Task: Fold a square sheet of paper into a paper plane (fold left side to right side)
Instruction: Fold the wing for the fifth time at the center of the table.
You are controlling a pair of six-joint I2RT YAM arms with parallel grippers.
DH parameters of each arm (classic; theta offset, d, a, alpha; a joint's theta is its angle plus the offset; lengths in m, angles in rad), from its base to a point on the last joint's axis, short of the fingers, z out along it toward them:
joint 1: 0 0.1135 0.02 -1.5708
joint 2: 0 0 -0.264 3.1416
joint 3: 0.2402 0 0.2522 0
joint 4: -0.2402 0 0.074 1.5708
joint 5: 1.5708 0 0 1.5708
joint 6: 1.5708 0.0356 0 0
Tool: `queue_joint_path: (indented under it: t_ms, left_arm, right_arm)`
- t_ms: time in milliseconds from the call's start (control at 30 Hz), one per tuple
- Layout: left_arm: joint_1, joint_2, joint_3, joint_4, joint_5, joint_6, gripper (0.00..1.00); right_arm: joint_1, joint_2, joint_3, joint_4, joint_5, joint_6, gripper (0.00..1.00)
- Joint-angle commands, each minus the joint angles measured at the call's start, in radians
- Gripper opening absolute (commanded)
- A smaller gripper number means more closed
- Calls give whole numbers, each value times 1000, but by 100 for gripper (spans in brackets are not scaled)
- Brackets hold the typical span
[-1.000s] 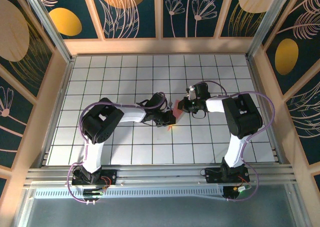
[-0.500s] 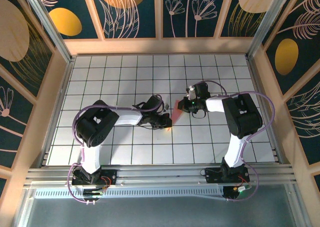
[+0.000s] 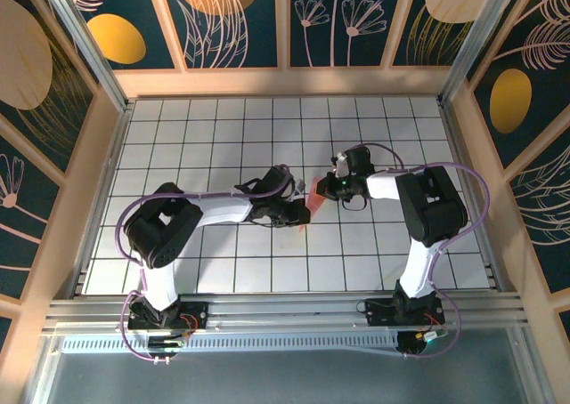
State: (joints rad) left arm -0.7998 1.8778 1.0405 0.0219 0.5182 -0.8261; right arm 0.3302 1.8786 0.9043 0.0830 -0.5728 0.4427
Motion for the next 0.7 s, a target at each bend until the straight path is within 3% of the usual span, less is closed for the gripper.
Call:
queue_joint_path:
  t_ms: [0, 667]
  left_arm:
    - [-12, 45, 50, -8, 28, 22, 1]
    - [-12, 114, 85, -106, -65, 98, 1]
  right_arm:
    - [12, 81, -28, -139, 128, -36, 0]
    - [13, 94, -18, -172, 154, -51, 0]
